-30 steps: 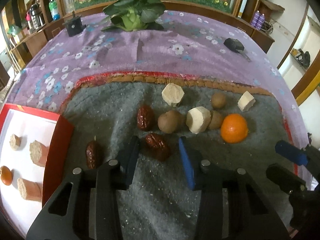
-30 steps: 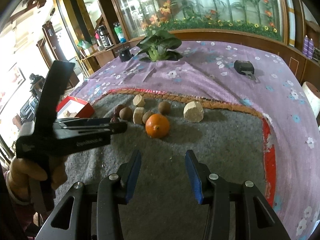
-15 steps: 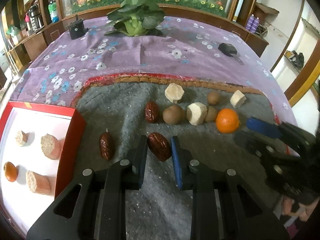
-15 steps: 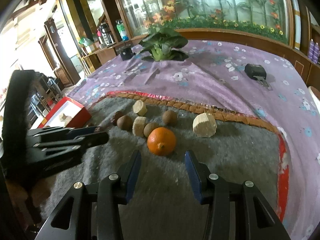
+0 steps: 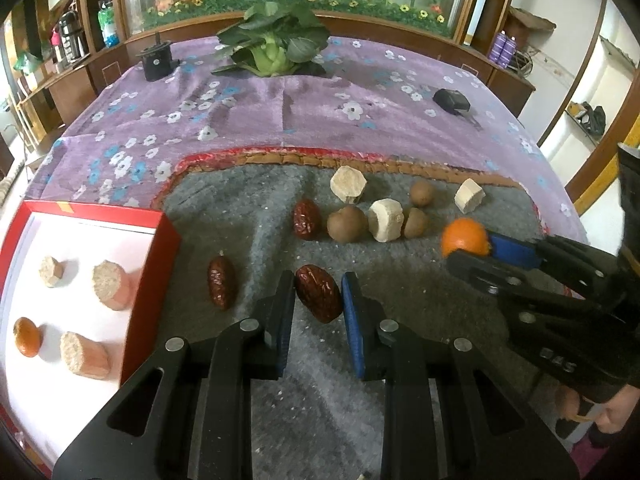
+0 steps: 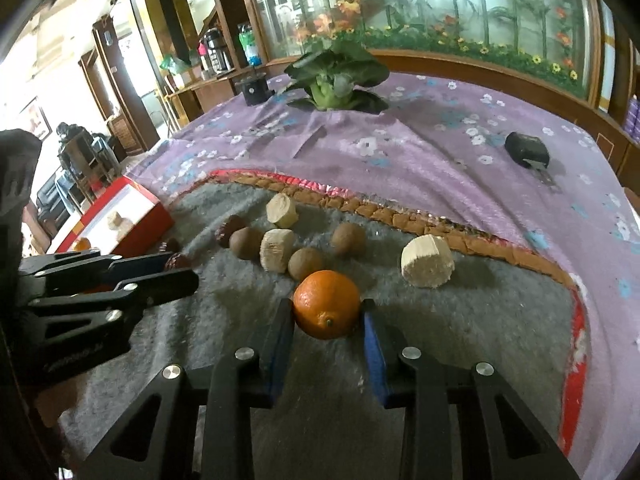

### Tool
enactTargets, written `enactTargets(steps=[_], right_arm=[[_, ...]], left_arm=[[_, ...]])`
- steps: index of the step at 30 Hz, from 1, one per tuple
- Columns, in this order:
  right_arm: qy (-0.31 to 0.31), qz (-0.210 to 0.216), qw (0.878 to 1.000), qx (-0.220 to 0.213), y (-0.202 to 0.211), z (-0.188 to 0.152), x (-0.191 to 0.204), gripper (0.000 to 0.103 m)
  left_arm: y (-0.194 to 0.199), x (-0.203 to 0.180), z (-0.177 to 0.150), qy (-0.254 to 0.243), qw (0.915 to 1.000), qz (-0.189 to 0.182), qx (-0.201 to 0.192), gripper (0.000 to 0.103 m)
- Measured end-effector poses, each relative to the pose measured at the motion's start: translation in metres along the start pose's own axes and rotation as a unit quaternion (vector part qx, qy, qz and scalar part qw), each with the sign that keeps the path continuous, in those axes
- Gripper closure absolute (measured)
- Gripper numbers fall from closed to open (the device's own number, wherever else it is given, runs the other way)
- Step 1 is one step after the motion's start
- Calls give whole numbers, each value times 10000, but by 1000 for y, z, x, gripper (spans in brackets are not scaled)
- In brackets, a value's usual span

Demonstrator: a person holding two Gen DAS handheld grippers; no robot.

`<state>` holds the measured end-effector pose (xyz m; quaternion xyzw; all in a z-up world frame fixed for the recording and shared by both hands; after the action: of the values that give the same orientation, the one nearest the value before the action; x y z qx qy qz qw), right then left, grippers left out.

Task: Organize fruits
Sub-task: 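Grasp the red date with the left gripper while the right grasps the orange, then carry the date and orange into the white tray and open both grippers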

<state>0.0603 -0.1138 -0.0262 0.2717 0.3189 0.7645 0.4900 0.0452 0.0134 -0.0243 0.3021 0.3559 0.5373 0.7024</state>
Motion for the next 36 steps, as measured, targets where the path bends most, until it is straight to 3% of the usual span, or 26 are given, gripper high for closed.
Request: enactTargets(steps=[17, 36], right_arm=[[248, 117, 9995, -141, 48, -18, 54, 71], [1236, 876, 9884, -69, 38, -2, 176, 71]], left_arm=[[64, 33, -19, 95, 9987, 256, -428, 80], [109, 134, -66, 724, 9928, 860, -405, 80]])
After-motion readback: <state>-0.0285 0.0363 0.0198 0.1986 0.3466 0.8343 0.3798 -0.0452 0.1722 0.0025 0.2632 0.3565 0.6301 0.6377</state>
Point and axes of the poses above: each gripper's, at about its wrist camera, not at the fingertips, and y roughly against the way its jaws point, x to its left, z to its top, the point moved 7 cm from there along -y, roughly the way its jaws point, and after that the axes turned 6 degrees about -z, right-handed, at the moved point
